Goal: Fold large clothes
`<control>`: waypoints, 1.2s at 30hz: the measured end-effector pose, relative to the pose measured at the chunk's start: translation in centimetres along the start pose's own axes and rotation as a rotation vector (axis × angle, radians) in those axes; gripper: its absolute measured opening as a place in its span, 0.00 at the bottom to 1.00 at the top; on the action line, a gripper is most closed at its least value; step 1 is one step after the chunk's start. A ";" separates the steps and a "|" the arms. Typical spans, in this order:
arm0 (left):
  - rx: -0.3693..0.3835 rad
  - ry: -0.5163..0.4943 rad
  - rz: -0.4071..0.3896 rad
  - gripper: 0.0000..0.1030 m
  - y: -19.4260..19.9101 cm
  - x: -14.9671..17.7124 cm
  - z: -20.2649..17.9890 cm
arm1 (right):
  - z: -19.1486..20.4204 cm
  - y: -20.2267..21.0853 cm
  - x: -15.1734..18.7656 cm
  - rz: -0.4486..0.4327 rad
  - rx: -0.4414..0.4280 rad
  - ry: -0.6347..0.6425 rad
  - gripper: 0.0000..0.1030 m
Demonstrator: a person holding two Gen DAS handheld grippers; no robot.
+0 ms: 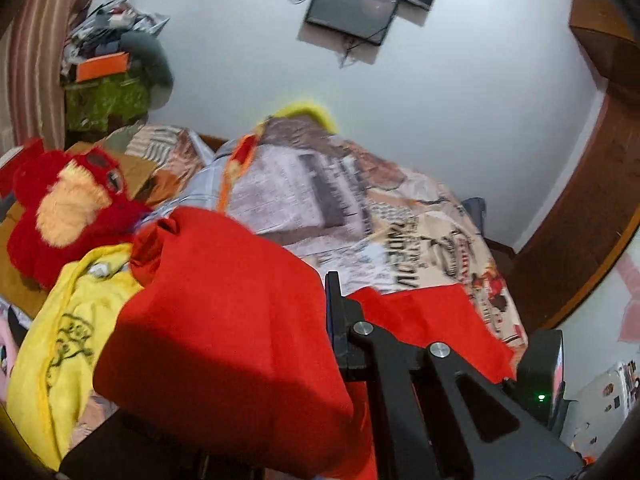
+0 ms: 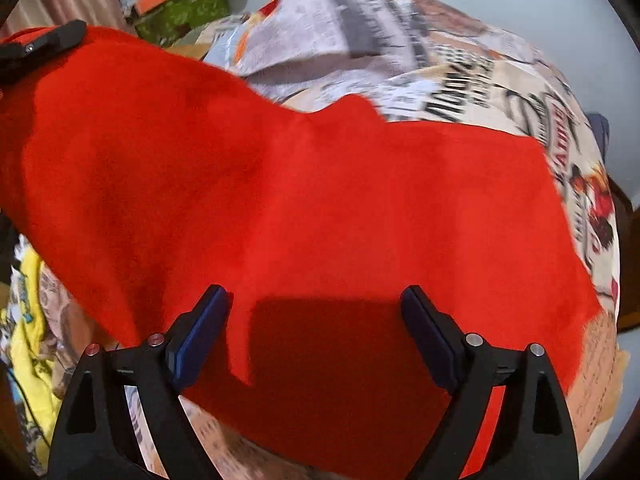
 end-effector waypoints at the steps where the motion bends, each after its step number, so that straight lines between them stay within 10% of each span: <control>1: 0.020 -0.009 -0.008 0.03 0.0 -0.3 -1.3 | -0.4 0.6 0.0 -0.013 -0.010 -0.023 0.84; 12: 0.265 -0.270 0.088 0.03 -1.9 4.7 -19.6 | -15.7 9.2 5.8 -0.061 0.253 -0.271 0.84; 22: 0.385 -0.384 0.521 0.03 -4.5 19.8 -21.9 | -19.4 11.5 9.1 -0.067 0.267 -0.439 0.84; 25: 0.405 -0.402 0.509 0.04 -3.4 19.2 -22.0 | -19.2 12.4 9.8 -0.072 0.261 -0.440 0.84; 30: 0.472 -0.436 0.475 0.35 -0.1 17.0 -23.0 | -18.2 13.4 9.3 -0.099 0.249 -0.425 0.84; 36: 0.388 -0.581 0.307 0.56 3.7 13.0 -21.6 | -15.8 15.6 6.2 -0.176 0.220 -0.386 0.84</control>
Point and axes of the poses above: each gripper's, at about its wrist camera, not at the fingertips, and y roughly against the way its jaws point, z to its left, x to its underside, the point moved 7 cm from there along -y, roughly the way its jaws point, and after that the axes turned 14 degrees about -z, right-handed, at the moved point
